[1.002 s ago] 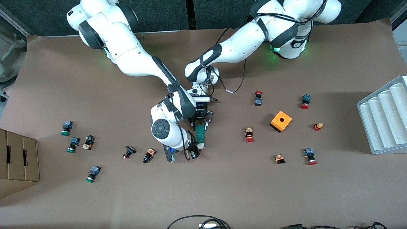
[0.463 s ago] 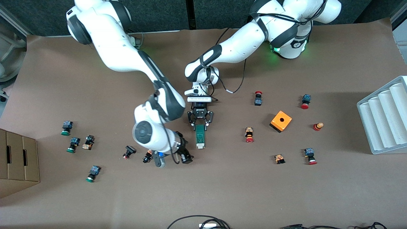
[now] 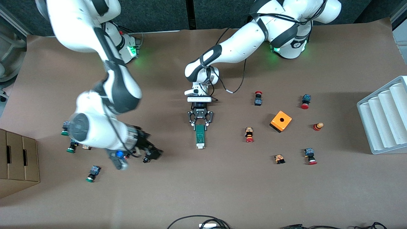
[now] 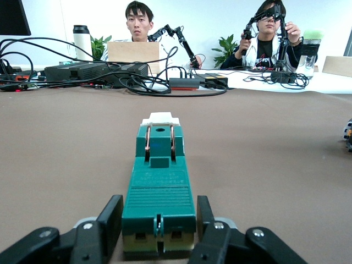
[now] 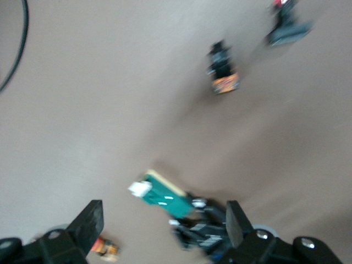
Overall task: Close load switch with both arms
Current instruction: 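Open the right gripper and withdraw it from the handle, then open the left gripper and lift it off the switch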
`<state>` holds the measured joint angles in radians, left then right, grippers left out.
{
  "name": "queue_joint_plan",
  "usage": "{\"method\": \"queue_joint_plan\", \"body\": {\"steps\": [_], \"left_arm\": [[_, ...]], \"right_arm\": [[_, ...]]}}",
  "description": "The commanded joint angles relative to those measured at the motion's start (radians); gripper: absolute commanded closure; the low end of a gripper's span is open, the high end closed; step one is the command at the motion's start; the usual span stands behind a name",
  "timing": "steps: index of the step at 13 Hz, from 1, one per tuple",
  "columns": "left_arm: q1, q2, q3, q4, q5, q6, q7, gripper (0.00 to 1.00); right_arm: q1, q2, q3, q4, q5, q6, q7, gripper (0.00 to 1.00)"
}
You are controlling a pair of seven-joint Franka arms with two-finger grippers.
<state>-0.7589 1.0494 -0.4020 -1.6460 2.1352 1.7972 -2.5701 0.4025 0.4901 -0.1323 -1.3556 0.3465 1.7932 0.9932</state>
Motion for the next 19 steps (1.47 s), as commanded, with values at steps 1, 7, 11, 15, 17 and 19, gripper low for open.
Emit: {"method": "queue_joint_plan", "body": {"steps": [1,7,11,15,17,19], "left_arm": [[-0.01,0.011,0.012,0.008,-0.008,0.005,-0.015,0.39],[-0.002,-0.003,0.006,0.006,-0.021,0.016,0.034,0.26],[0.004,-0.038,-0.024,0.008,-0.122,0.033,0.135,0.0],[0.006,-0.112,-0.024,0.008,-0.249,0.126,0.232,0.0],[0.006,-0.152,-0.023,0.014,-0.349,0.183,0.342,0.0],[0.036,-0.193,-0.03,0.015,-0.443,0.195,0.459,0.0]], "right_arm": [[-0.085,-0.194,0.01,-0.15,-0.049,-0.095,-0.213,0.0],[-0.27,-0.458,0.01,-0.316,-0.216,-0.206,-0.765,0.0],[-0.312,-0.475,-0.004,-0.307,-0.313,-0.207,-0.991,0.0],[-0.346,-0.469,-0.007,-0.283,-0.328,-0.2,-1.042,0.0],[-0.364,-0.466,-0.009,-0.261,-0.319,-0.202,-1.041,0.0],[-0.372,-0.469,-0.007,-0.254,-0.32,-0.21,-1.038,0.0]]}}
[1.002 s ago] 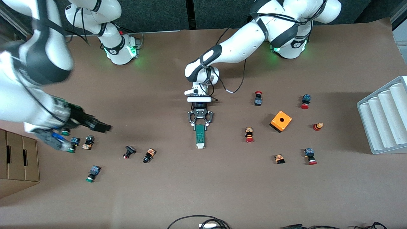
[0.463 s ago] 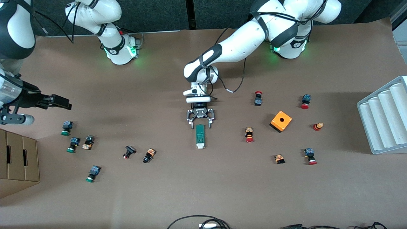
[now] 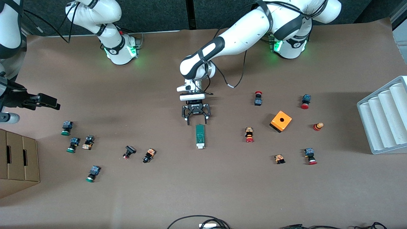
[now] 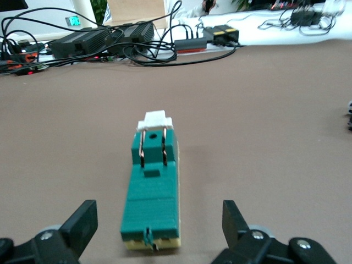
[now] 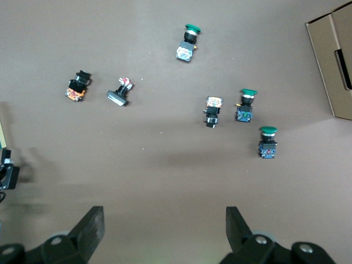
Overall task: Close load switch with both arms
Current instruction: 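Open the left gripper and lift it off the switch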
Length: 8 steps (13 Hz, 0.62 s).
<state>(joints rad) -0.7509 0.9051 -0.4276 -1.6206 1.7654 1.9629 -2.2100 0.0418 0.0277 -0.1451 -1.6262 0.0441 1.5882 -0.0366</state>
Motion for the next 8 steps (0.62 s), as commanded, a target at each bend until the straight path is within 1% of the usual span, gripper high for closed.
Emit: {"method": "queue_joint_plan", "body": {"steps": [1,3,6,8], "left_arm": [[0.034,-0.067,-0.016,-0.01,-0.114,0.048,0.154,0.0],[0.056,-0.121,-0.017,-0.012,-0.228,0.092,0.292,0.0],[0.082,-0.192,-0.02,-0.002,-0.441,0.123,0.557,0.0],[0.105,-0.23,-0.022,0.01,-0.559,0.136,0.717,0.0]], "right_arm": [[-0.011,-0.008,0.007,0.019,-0.024,-0.007,-0.009,0.0],[-0.01,-0.006,0.007,0.019,-0.02,-0.007,-0.005,0.0],[-0.01,-0.002,0.007,0.02,-0.015,0.007,-0.008,0.0],[-0.002,0.001,0.009,0.023,-0.024,0.03,-0.005,0.0]]}}
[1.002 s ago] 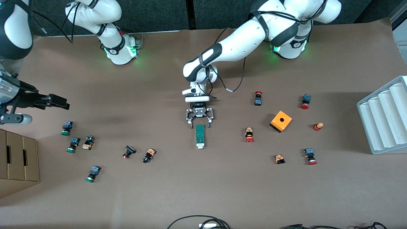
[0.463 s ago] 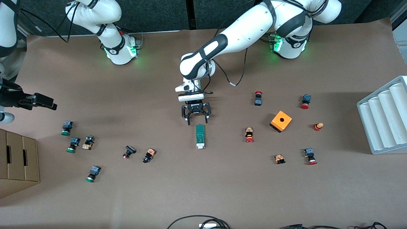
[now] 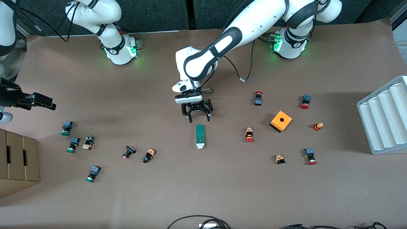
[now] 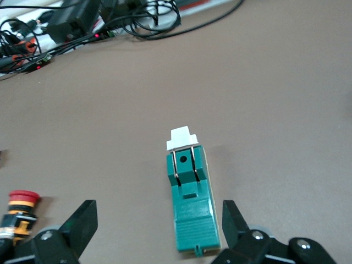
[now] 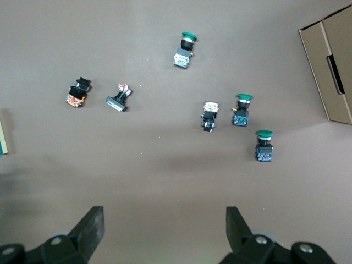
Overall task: Close load switch with both arms
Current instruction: 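Open the left gripper and lift it off the switch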
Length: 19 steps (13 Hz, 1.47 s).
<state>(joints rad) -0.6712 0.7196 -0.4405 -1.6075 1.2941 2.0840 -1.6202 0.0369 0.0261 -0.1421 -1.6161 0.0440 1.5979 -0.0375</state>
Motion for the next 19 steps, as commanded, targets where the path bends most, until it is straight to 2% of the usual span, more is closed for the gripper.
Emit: {"method": "queue_joint_plan", "body": {"steps": [1,5,10,12,15,17,19], "left_arm": [[0.027,-0.06,-0.009,0.007,-0.149,0.014,0.194,0.0],[0.062,-0.129,-0.007,0.027,-0.349,0.005,0.431,0.0],[0.143,-0.245,-0.006,0.046,-0.664,-0.054,0.806,0.0],[0.168,-0.265,-0.006,0.11,-0.774,-0.164,0.94,0.0],[0.203,-0.267,-0.006,0.248,-0.872,-0.379,1.091,0.0],[0.257,-0.294,-0.006,0.287,-0.933,-0.464,1.154,0.0],[0.344,-0.345,-0.006,0.285,-1.014,-0.489,1.218,0.0]], "right_arm": [[0.006,0.0,0.009,0.012,-0.027,0.039,-0.005,0.0],[0.009,0.011,0.012,0.01,-0.027,0.068,-0.005,0.0],[0.006,0.015,0.015,0.01,-0.029,0.08,-0.007,0.0],[0.006,0.015,0.015,0.01,-0.029,0.083,-0.007,0.0],[0.006,0.018,0.015,0.01,-0.039,0.096,-0.008,0.0],[0.006,0.018,0.015,0.01,-0.041,0.096,-0.01,0.0],[0.006,0.018,0.015,0.01,-0.041,0.096,-0.01,0.0]]}}
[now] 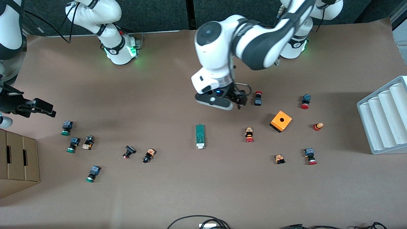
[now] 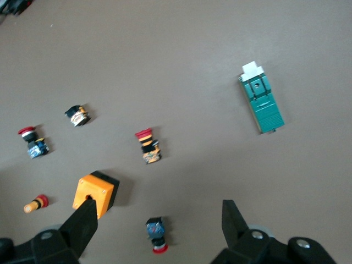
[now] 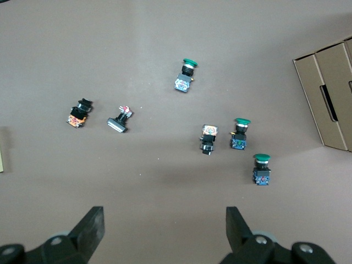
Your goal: Close load switch with both arms
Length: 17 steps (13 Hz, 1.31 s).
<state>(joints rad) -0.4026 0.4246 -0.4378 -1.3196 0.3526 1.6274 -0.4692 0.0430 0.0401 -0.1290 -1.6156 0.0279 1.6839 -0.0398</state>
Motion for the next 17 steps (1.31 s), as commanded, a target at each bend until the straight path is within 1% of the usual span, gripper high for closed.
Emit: {"method": "queue_joint_plan", "body": {"steps": [1,3,5,7,8,9,11,12,14,15,17], "left_arm": [[0.108,-0.073,-0.007,-0.001,-0.105,-0.049,0.099,0.0],[0.177,-0.099,-0.007,-0.001,-0.139,-0.081,0.127,0.0],[0.252,-0.121,-0.007,-0.001,-0.188,-0.084,0.171,0.0],[0.303,-0.156,-0.003,-0.009,-0.222,-0.089,0.234,0.0],[0.326,-0.174,0.013,-0.019,-0.237,-0.09,0.274,0.0],[0.327,-0.202,0.064,-0.036,-0.269,-0.09,0.326,0.0],[0.324,-0.277,0.216,-0.128,-0.386,-0.078,0.473,0.0],[0.324,-0.311,0.259,-0.169,-0.391,-0.075,0.524,0.0],[0.326,-0.364,0.329,-0.237,-0.389,-0.061,0.518,0.0],[0.329,-0.397,0.349,-0.281,-0.38,-0.041,0.517,0.0],[0.337,-0.481,0.372,-0.418,-0.327,0.049,0.439,0.0]], "right_arm": [[0.001,0.004,0.002,0.01,-0.025,0.01,-0.008,0.0],[0.0,0.004,0.002,0.01,-0.025,0.01,-0.009,0.0],[0.001,0.006,0.002,0.01,-0.025,0.011,-0.009,0.0],[0.001,0.004,0.002,0.01,-0.025,0.01,-0.009,0.0],[0.001,0.004,0.002,0.01,-0.025,0.01,-0.009,0.0],[0.001,0.003,0.002,0.01,-0.025,0.01,-0.009,0.0],[0.001,0.003,0.002,0.01,-0.023,0.01,-0.009,0.0],[0.001,0.003,0.002,0.01,-0.023,0.008,-0.009,0.0],[0.001,0.001,0.003,0.01,-0.023,0.007,-0.009,0.0],[0.003,0.001,0.003,0.01,-0.023,0.008,-0.009,0.0],[0.0,0.003,0.003,0.01,-0.023,0.01,-0.009,0.0]]}}
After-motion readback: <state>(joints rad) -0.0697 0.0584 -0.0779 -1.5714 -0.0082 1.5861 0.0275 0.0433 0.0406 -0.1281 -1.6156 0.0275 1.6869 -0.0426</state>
